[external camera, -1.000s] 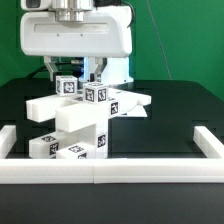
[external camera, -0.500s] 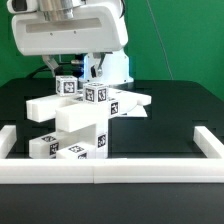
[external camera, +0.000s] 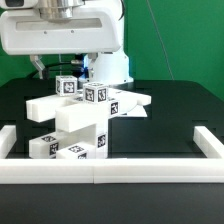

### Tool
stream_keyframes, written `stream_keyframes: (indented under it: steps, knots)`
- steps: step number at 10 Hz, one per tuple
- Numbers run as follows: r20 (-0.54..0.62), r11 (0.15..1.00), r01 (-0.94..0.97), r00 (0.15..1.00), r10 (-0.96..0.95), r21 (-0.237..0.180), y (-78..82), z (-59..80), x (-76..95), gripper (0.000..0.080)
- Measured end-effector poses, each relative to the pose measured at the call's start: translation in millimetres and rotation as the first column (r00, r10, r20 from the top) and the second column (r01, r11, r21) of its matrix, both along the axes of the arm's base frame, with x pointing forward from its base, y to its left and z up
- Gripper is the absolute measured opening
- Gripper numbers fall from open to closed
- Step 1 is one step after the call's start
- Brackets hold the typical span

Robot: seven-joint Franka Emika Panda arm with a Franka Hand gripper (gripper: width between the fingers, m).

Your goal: Assemble chair

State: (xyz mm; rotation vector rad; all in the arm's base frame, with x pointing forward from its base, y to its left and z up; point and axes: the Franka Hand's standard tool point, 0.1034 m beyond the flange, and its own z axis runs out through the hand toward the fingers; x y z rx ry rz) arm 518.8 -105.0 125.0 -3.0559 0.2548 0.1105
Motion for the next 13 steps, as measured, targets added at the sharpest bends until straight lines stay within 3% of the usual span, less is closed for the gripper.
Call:
stream_keyframes:
  steps: [4,6,13]
  knots:
    - [0.008,1.0,-0.018,1.0,0.018,-0.005,-0.8,-0.5,0.8,0.0649]
    - [0.061,0.985,-0.166,0.984,0.17,-0.052,-2.4,-5.7,5.6,0.0649]
    - [0.061,0.977,-0.206,0.976,0.209,-0.051,0.9,-5.7,7.2,0.0622]
